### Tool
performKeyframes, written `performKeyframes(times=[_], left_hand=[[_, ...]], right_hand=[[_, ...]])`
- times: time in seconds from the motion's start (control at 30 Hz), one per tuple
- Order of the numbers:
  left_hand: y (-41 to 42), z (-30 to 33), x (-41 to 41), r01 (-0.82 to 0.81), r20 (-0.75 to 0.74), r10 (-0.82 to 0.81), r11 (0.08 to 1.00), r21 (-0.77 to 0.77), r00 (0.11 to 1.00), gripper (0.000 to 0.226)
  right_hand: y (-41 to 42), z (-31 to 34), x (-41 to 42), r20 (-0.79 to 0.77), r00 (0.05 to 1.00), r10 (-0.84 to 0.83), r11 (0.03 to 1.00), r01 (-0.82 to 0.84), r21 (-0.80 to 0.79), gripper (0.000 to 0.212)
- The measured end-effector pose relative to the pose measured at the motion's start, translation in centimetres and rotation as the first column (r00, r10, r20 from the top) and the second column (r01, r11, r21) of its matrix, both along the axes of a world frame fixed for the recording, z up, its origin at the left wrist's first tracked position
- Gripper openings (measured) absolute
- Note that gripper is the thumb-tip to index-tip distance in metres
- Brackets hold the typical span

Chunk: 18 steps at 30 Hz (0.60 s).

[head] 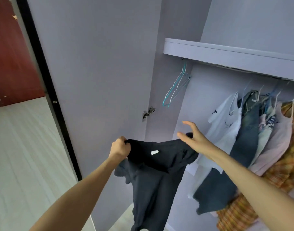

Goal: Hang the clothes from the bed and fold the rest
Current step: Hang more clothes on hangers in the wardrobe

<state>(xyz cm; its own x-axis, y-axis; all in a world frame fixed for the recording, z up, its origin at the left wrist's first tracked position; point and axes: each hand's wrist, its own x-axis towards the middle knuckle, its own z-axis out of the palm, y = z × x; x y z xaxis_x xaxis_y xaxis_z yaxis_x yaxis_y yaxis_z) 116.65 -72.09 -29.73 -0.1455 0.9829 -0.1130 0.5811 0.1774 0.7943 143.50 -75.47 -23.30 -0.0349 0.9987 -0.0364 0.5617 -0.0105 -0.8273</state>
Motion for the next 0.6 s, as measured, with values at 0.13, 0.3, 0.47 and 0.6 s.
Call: performKeyframes(times=[0.13, 0.3, 0.47, 0.6], left_hand=[[2.0, 4.2, 0.4, 0.086, 0.020, -0.089, 0.988, 0.126, 0.996, 0.012], [4.0, 7.5, 1.7, 0.131, -0.151, -0.093, 0.956, 0.264, 0.984, 0.016], [6.9, 9.2, 3.9, 0.199, -0.396, -0.009, 0.874, 0.443, 0.918, 0.019], [10.2, 9.3, 5.6, 0.202, -0.461, 0.084, 0.819, 0.538, 0.883, 0.019]], right_hand=[[0.2, -3.1, 2.1, 0.609, 0.783, 0.127, 0.991, -0.073, -0.113, 0.043], [2.3, -3.6, 2.9, 0.661, 0.667, -0.344, 0.939, 0.246, 0.240, 0.031], [7.6, -3.1, 2.9, 0.671, 0.718, -0.185, 0.983, 0.152, 0.108, 0.026], [14.1, -2.9, 2.5, 0.408, 0.903, -0.138, 0.988, 0.095, 0.122, 0.036]])
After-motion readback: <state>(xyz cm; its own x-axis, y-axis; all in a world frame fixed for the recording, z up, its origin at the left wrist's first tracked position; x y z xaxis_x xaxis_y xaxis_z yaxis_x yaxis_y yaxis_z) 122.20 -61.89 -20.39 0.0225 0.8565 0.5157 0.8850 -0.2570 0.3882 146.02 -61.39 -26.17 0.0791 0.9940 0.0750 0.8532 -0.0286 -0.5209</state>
